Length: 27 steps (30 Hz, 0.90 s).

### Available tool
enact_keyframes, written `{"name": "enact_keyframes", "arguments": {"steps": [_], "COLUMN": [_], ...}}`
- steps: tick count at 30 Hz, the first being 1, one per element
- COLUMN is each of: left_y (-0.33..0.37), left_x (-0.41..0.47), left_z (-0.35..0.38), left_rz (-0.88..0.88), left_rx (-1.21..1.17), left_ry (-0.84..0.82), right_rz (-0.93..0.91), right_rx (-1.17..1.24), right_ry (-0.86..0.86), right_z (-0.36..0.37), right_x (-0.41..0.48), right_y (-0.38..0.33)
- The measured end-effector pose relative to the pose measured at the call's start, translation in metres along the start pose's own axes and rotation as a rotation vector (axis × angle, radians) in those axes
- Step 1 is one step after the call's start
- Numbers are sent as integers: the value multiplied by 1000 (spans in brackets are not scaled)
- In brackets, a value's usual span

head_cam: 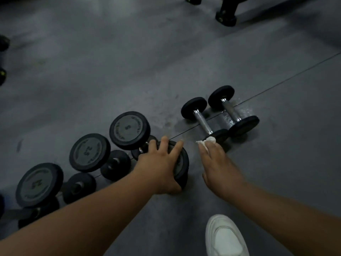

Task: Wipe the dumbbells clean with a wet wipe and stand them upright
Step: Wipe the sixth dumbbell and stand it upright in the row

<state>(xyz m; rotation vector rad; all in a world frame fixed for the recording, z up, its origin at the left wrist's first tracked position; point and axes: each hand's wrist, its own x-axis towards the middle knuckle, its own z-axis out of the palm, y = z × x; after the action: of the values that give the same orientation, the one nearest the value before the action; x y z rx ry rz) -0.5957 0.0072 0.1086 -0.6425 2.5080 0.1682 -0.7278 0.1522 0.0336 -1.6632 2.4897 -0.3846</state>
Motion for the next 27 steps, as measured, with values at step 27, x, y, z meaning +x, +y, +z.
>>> {"name": "enact_keyframes", "arguments": {"steps": [27], "left_y": [-48], "left_x": [118], "left_z": [-76], "left_rz": [2], "left_rx": [-9], "left_ry": [121], "right_rz": [164], "right_rx": [39], "right_ry": [118], "right_z": [-2], "right_x": [171], "right_y": [58]}}
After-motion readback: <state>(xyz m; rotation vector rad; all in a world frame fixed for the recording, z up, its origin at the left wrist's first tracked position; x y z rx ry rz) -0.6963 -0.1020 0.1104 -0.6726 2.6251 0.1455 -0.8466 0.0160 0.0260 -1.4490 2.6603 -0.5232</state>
